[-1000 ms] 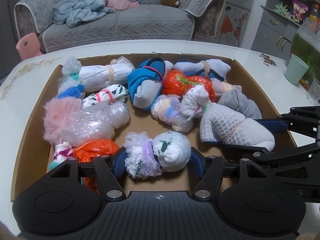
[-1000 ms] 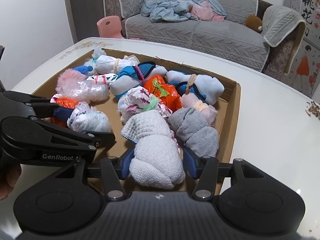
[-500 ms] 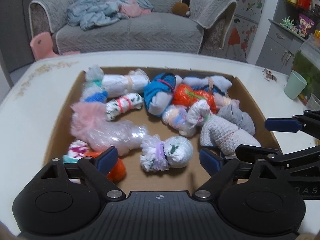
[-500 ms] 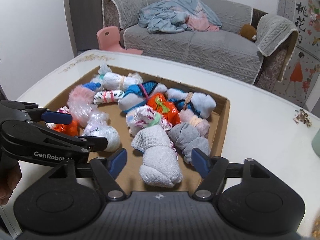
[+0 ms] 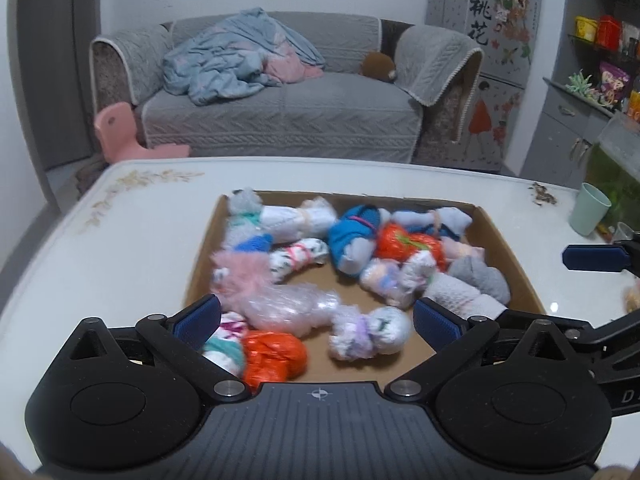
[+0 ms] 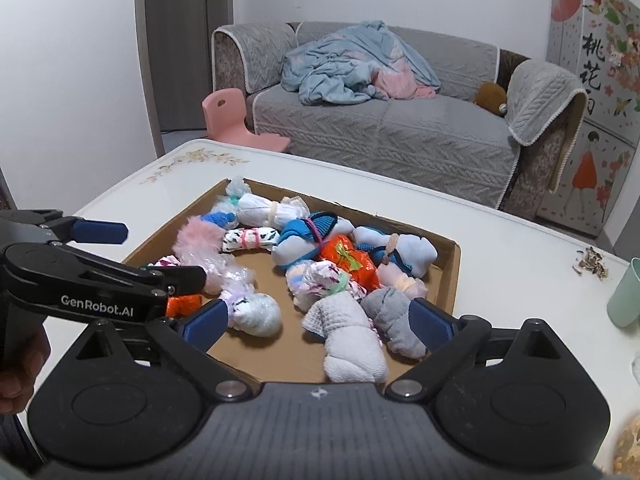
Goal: Organize objects
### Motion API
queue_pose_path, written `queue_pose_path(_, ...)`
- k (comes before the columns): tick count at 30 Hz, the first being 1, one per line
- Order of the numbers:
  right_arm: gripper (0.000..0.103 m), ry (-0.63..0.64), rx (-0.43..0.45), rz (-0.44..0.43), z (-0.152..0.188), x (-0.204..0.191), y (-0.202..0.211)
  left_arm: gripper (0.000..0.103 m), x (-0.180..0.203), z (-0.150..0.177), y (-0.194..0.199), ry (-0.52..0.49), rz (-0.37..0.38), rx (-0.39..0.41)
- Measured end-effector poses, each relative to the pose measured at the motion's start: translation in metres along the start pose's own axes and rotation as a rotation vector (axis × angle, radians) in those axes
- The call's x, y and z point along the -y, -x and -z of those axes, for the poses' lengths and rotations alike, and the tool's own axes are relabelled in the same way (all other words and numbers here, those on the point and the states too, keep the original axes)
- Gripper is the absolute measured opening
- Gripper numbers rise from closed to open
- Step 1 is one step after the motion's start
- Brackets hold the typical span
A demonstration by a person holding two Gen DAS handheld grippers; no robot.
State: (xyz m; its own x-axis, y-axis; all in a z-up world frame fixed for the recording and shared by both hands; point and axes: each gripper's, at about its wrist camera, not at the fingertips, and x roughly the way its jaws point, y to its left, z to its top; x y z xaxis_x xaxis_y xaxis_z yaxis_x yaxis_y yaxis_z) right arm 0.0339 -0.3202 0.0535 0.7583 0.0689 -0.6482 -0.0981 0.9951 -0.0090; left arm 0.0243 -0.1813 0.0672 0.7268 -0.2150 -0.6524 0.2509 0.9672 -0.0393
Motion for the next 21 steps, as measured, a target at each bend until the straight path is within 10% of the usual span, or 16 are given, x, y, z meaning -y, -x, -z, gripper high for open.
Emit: queue_pose_path(21,0.099,0.005,-0.005,-0.009,-0.002,-0.020,-0.008,0.103,-0.021,-0.007,0.025,-0.022,-0.034,0.042)
